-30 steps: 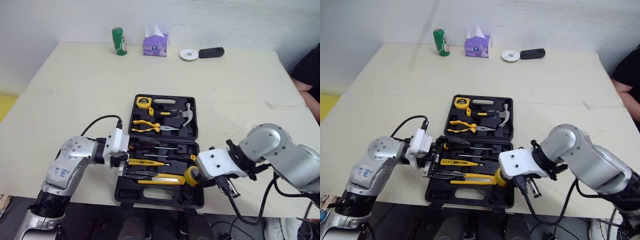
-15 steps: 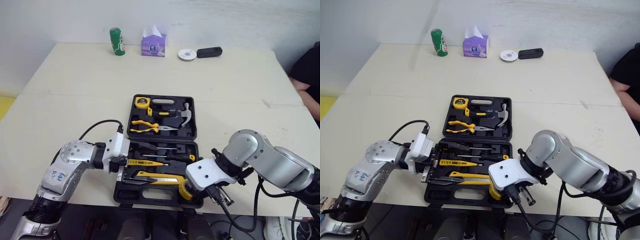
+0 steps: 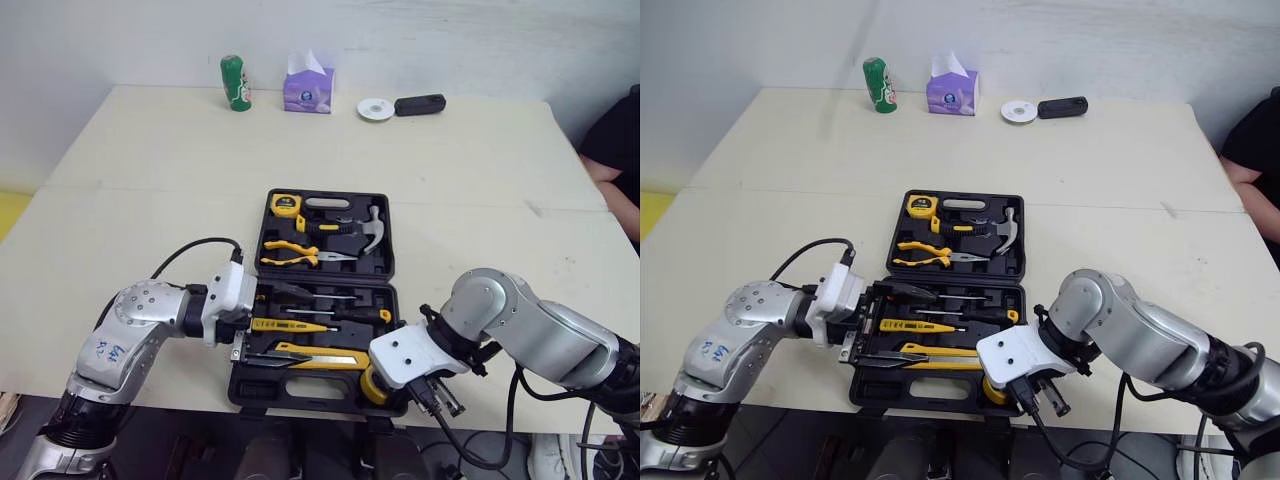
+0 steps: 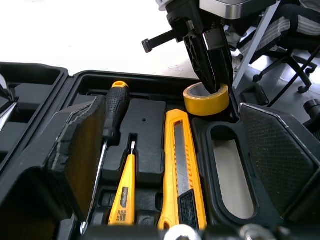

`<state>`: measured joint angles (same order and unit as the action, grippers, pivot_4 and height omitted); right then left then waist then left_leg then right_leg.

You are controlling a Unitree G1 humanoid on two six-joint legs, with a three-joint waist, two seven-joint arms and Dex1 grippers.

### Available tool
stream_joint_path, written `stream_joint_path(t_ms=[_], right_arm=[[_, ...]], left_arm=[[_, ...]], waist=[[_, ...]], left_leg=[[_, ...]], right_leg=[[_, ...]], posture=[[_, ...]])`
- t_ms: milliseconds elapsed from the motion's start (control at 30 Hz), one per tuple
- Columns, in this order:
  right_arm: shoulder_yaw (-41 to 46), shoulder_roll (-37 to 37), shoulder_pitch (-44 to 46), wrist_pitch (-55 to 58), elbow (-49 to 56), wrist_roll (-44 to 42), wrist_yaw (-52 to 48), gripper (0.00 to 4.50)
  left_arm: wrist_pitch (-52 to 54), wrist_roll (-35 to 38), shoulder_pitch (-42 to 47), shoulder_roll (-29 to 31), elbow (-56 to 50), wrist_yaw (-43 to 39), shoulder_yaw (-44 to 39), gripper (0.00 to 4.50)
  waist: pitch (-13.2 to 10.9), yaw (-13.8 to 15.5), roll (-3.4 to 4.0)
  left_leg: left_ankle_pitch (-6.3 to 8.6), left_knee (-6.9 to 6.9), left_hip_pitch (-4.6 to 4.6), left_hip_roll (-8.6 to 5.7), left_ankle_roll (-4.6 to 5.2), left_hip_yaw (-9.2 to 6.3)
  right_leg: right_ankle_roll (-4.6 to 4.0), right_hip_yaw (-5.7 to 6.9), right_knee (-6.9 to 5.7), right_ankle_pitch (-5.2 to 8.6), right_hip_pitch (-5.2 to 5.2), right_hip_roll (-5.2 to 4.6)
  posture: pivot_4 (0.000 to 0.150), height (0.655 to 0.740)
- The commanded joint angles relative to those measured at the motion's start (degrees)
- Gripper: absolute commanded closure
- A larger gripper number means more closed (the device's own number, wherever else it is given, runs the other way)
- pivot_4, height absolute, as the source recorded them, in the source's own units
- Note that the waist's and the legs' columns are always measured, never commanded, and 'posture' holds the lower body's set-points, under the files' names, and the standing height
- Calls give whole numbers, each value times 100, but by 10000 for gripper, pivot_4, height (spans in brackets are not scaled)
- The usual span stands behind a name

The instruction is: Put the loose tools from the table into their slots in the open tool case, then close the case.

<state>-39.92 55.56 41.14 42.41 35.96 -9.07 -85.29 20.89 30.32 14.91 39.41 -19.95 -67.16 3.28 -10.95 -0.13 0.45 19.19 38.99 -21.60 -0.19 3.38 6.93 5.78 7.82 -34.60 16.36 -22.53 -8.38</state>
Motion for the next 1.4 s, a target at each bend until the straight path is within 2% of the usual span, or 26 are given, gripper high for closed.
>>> stream_joint_path(t_ms=[33, 367, 400, 433, 600, 933, 1100, 1333, 1400], right_arm=[[-133, 207, 33, 224, 249, 42, -248, 44867], [-144, 66, 25, 207, 193, 94, -181, 44867], [-140, 78, 27, 222, 206, 70, -212, 35790], [-119, 75, 30, 202, 203, 57, -216, 32434], [178, 99, 35, 23, 113, -170, -318, 8064], [1015, 525, -87, -7, -145, -1030, -601, 8064], [2141, 354, -854, -166, -281, -2028, -321, 8064], [3275, -2, -2047, -799, -403, -2784, -96, 8064], [3438, -285, -2467, -967, -488, -2789, 229, 13081]], left_arm=[[27, 148, -18, 64, -280, 34, -127, 0], [54, 121, -56, 63, -339, 124, -141, 0], [53, 119, -56, 65, -332, 122, -143, 0], [54, 117, -57, 68, -326, 123, -150, 0], [196, 224, -107, 93, -375, 152, -228, 0], [219, 262, -162, 121, -368, 188, -327, 0], [142, 227, -207, 151, -329, 175, -334, 0], [28, 169, -140, 213, -161, 101, -336, 0], [1, 142, -119, 247, -96, 59, -339, 0]], waist=[[0, 14, 0], [1, 4, -1], [0, 4, -1], [0, 5, -1], [0, 3, -1], [-1, 4, -1], [-3, 19, -5], [-5, 32, -9], [-5, 37, -9]], left_leg=[[1, 0, 0, 0, -2, 0], [10, 0, 1, -1, -4, -2], [10, 0, 1, -1, -4, -2], [10, 0, 1, -1, -4, -2], [11, -2, 0, -1, -5, -2], [11, -2, 0, 0, -5, -2], [13, -6, -1, 0, -4, -5], [15, -8, -1, 0, -2, -4], [15, -9, -1, 0, -2, -4]], right_leg=[[0, 0, 1, 0, 0, -1], [0, 1, 4, 0, 2, -1], [0, 1, 4, 0, 3, -1], [0, 1, 4, 0, 2, -1], [0, 2, 7, 0, 1, -1], [0, 2, 8, 0, 1, -1], [0, 4, 15, 0, 4, -2], [2, 3, 18, -1, 7, -2], [2, 3, 18, -1, 6, -1]], posture=[[1500, 7400], [1500, 7400], [1500, 7400], [1500, 7400], [1500, 7400], [1500, 7400], [1500, 7400], [1500, 7400], [1500, 7400]])
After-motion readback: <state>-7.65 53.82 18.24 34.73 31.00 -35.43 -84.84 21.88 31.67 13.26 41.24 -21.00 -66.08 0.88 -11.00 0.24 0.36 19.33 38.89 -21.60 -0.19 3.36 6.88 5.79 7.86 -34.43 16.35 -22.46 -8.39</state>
